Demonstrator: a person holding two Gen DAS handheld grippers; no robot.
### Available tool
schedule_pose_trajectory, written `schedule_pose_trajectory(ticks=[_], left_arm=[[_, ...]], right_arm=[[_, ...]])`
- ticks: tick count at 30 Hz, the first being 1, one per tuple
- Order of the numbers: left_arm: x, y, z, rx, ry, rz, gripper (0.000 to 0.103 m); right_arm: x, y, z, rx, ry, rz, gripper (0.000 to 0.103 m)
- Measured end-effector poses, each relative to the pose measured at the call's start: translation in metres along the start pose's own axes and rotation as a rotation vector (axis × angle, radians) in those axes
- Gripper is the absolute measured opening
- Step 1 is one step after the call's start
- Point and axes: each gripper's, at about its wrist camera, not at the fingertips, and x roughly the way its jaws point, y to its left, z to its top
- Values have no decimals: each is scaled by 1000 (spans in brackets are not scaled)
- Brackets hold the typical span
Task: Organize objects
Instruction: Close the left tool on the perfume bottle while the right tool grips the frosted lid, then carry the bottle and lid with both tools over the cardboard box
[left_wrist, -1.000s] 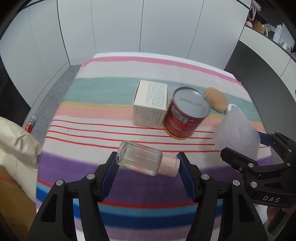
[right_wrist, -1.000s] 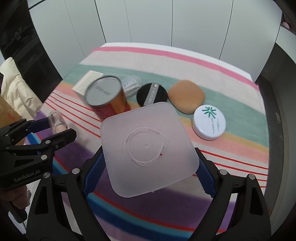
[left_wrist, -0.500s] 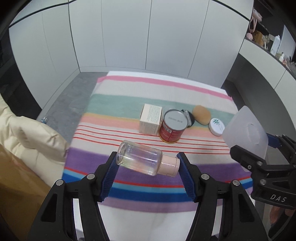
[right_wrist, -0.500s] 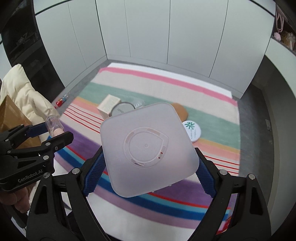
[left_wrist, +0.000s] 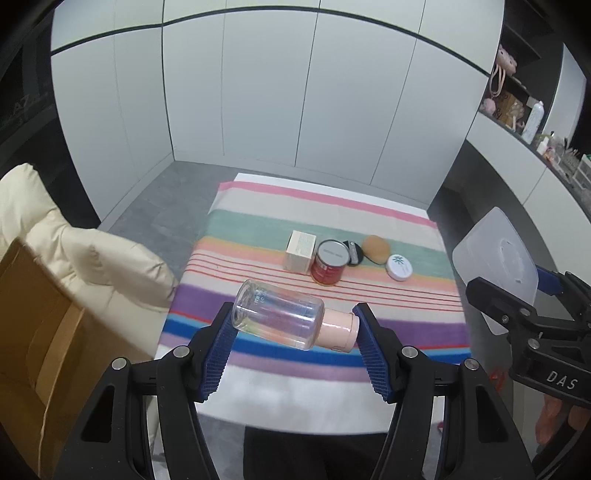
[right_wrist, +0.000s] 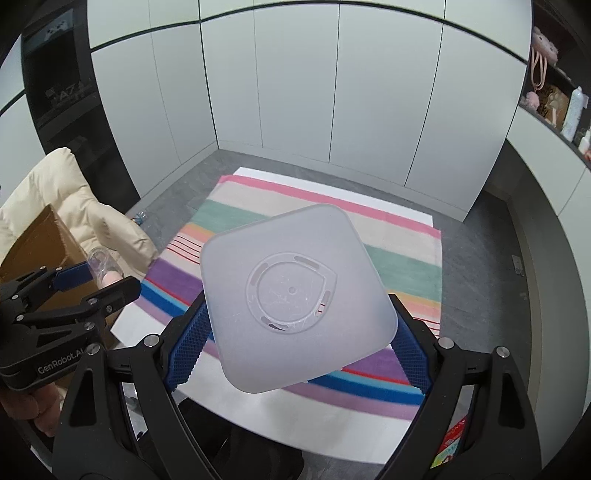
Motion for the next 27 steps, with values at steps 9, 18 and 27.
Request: schedule_pose_trajectory(ticks=[9, 18, 27], left_arm=[[-46, 15, -26, -41, -46, 4, 65], [-54, 30, -37, -58, -60, 33, 65], [-63, 68, -42, -99, -89, 92, 65]], right_arm=[[-37, 19, -19, -9, -53, 7, 91], [-29, 33, -29, -20, -56, 37, 91], [-15, 63, -16, -18, -69, 83, 91]])
